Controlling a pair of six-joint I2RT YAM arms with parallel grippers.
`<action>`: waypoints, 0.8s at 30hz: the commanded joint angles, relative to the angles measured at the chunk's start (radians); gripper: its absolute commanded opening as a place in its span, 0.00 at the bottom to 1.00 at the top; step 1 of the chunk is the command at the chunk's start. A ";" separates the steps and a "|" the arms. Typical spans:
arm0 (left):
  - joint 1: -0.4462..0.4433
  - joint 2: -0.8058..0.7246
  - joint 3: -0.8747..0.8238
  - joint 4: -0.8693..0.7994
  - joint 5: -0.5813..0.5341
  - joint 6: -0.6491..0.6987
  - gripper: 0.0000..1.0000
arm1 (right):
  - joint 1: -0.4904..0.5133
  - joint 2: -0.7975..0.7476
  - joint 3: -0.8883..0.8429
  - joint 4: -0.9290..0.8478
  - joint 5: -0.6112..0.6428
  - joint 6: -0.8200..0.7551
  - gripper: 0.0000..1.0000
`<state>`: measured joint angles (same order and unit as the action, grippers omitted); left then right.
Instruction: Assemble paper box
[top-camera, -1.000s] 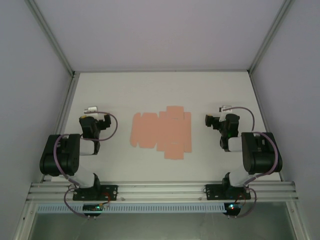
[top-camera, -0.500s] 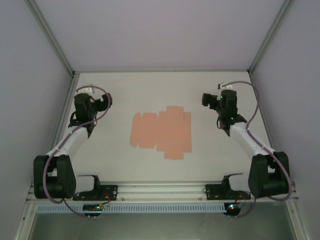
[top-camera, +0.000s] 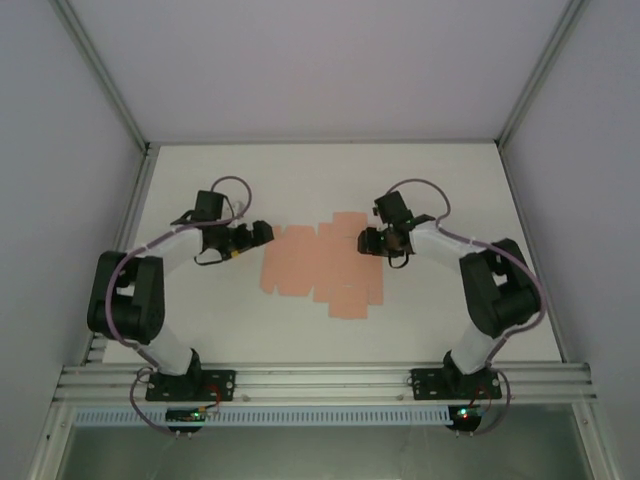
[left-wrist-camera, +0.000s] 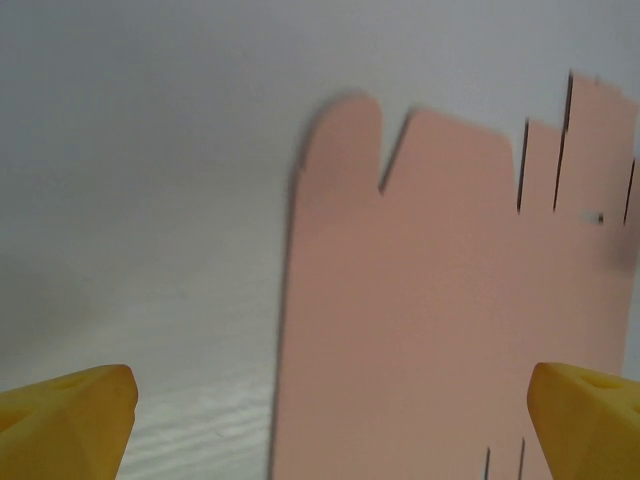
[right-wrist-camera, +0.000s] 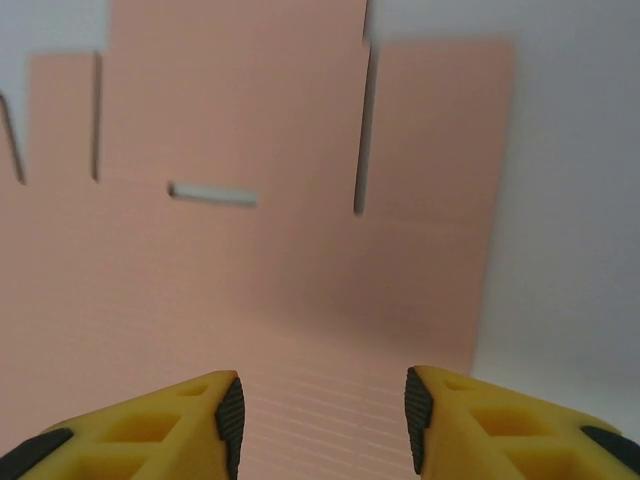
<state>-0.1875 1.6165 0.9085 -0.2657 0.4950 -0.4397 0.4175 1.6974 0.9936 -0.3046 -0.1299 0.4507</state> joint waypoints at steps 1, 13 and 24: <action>-0.013 0.029 0.044 -0.056 0.094 -0.007 1.00 | 0.000 0.045 0.026 -0.061 -0.059 0.046 0.48; -0.041 0.152 0.051 -0.070 0.202 0.013 0.99 | -0.042 0.153 -0.105 -0.038 -0.021 0.119 0.40; -0.063 0.134 0.025 0.200 0.472 -0.104 0.91 | -0.040 0.158 -0.130 0.019 -0.020 0.087 0.40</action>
<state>-0.2070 1.7634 0.9489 -0.2234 0.7361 -0.4843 0.3687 1.7584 0.9432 -0.1802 -0.1688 0.5388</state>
